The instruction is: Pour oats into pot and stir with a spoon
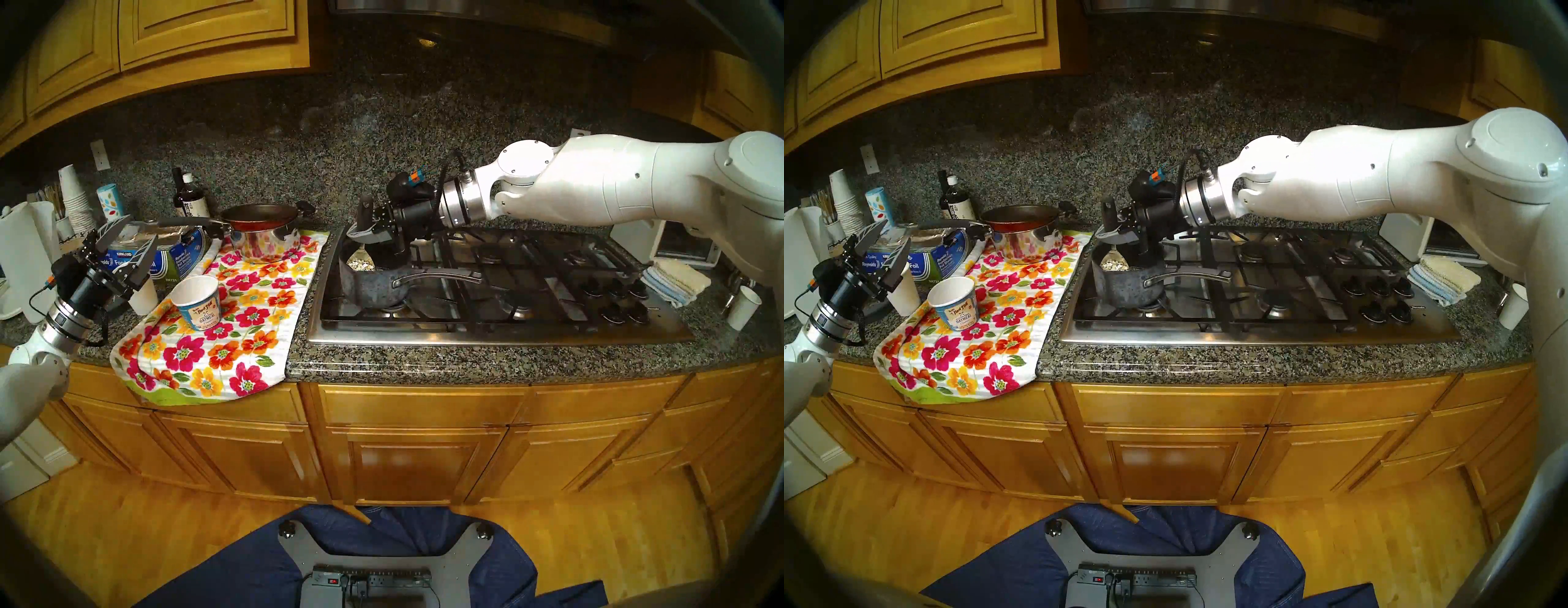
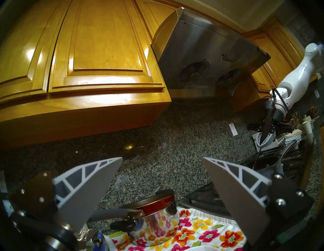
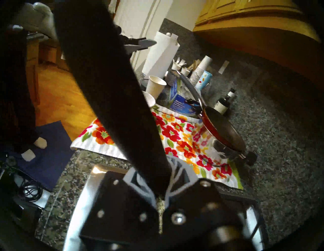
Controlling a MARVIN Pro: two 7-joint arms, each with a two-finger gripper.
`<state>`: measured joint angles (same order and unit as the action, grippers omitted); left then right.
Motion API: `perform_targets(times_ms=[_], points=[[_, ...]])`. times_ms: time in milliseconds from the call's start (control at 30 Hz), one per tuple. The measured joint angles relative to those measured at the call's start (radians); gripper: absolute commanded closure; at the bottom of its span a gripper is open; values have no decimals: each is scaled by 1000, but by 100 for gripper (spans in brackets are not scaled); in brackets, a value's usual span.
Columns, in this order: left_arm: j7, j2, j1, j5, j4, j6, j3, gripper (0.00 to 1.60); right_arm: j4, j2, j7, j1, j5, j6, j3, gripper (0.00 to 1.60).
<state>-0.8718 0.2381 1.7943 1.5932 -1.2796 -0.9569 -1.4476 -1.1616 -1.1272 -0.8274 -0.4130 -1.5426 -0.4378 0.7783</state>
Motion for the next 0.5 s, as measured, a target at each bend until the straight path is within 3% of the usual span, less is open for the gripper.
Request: perform_targets(times_ms=[233, 500], points=[[0, 0, 0, 0, 0, 0, 0, 0, -38, 61, -36, -44, 20, -1, 35, 160], [0, 0, 0, 0, 0, 0, -1, 0, -3, 94, -54, -64, 43, 6, 75, 160]])
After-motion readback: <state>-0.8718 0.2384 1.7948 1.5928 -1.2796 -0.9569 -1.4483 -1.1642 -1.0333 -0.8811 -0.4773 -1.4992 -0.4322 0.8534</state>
